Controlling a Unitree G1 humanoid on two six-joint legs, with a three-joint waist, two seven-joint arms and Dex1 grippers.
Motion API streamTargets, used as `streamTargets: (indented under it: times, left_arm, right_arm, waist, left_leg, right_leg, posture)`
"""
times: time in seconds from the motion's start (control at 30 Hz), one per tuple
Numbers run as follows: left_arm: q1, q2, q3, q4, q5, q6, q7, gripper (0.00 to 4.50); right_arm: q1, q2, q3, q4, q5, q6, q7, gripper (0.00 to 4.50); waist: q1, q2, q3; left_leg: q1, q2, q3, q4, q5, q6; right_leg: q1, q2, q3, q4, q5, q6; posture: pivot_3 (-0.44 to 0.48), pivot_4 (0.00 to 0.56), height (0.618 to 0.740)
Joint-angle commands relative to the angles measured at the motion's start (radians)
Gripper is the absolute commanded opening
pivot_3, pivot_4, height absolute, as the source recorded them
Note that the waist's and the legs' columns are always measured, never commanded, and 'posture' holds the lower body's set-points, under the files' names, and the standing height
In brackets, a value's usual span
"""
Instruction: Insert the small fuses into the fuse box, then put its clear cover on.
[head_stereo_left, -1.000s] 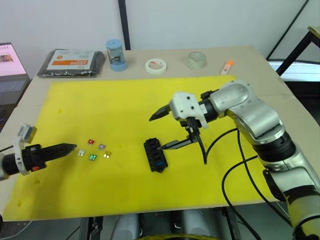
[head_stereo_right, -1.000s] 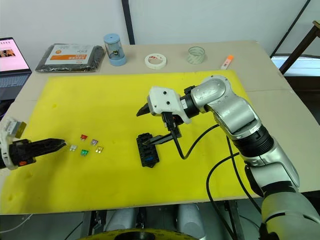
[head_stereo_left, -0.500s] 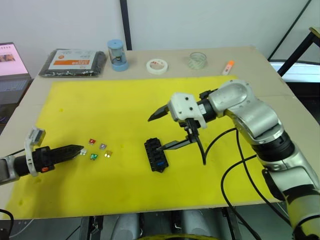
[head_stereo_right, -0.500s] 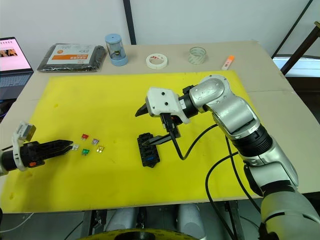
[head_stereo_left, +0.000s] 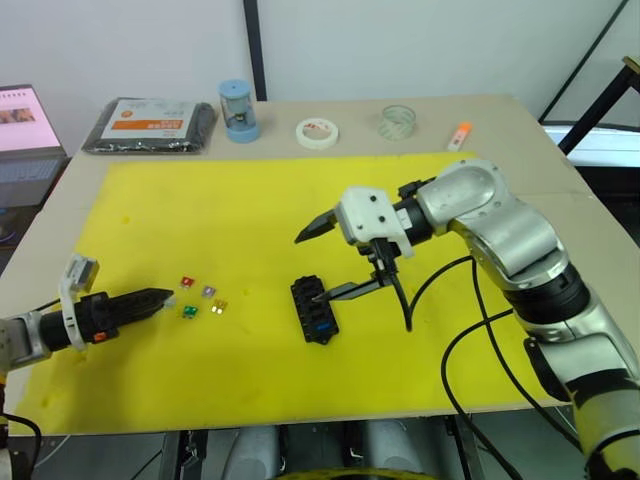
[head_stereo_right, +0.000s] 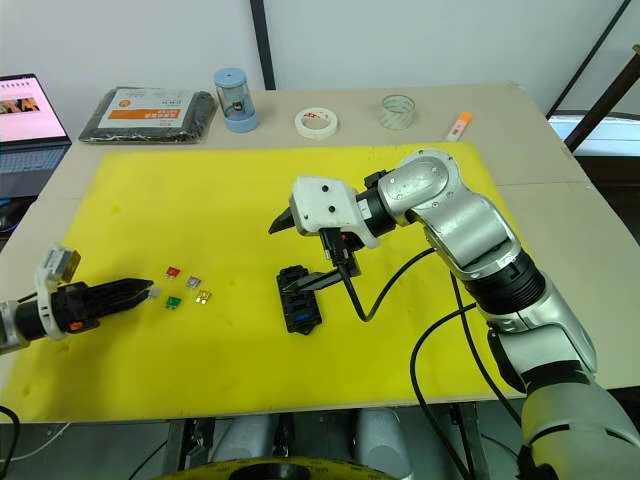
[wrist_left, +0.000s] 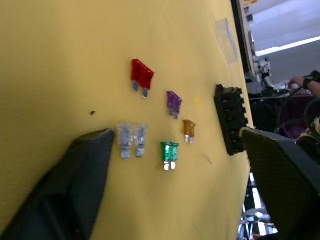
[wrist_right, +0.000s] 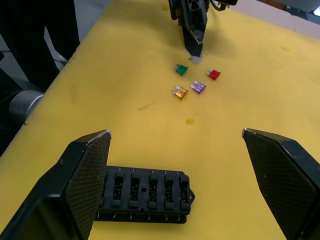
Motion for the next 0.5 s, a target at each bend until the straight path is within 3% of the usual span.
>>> streamTargets:
  times: [0.03,0.07,0.4,0.5]
  left_arm:
    - [-0.002,-0.008,-0.029,0.040,0.031,-0.021,0.015,2.75]
    - [-0.003,-0.007,-0.033,0.045,0.034,-0.025,0.015,2.43]
    - [-0.007,-0.006,-0.032,0.068,0.041,-0.040,0.010,2.43]
    - [-0.006,-0.005,-0.030,0.074,0.043,-0.045,0.012,1.81]
  right_arm:
    - [-0.013,-0.001,-0.019,-0.032,-0.002,-0.006,-0.005,4.50]
    - [-0.012,-0.001,-0.019,-0.033,-0.002,-0.006,-0.006,4.50]
    - [-0.009,0.001,-0.014,-0.035,-0.006,-0.012,-0.009,4.50]
    - [-0.010,0.001,-0.013,-0.034,-0.008,-0.014,-0.009,4.50]
  waist:
    - [-0.001,0.000,0.000]
    - [-0.002,0.000,0.000]
    - [-0.002,0.000,0.000]
    - [-0.003,0.000,0.000]
  left_leg:
    - [0.000,0.000,0.000,0.000,0.000,0.000]
    - [0.000,0.000,0.000,0.000,0.000,0.000]
    - [0.000,0.000,0.000,0.000,0.000,0.000]
    - [0.000,0.000,0.000,0.000,0.000,0.000]
  right_leg:
    - [0.000,0.000,0.000,0.000,0.000,0.000]
    - [0.000,0.000,0.000,0.000,0.000,0.000]
    - [0.000,0.000,0.000,0.000,0.000,0.000]
    - [0.000,0.000,0.000,0.000,0.000,0.000]
  posture:
    - [0.000,0.150,0.740]
    - [0.000,0.150,0.740]
    - [0.000,0.150,0.740]
    - [0.000,0.150,0.740]
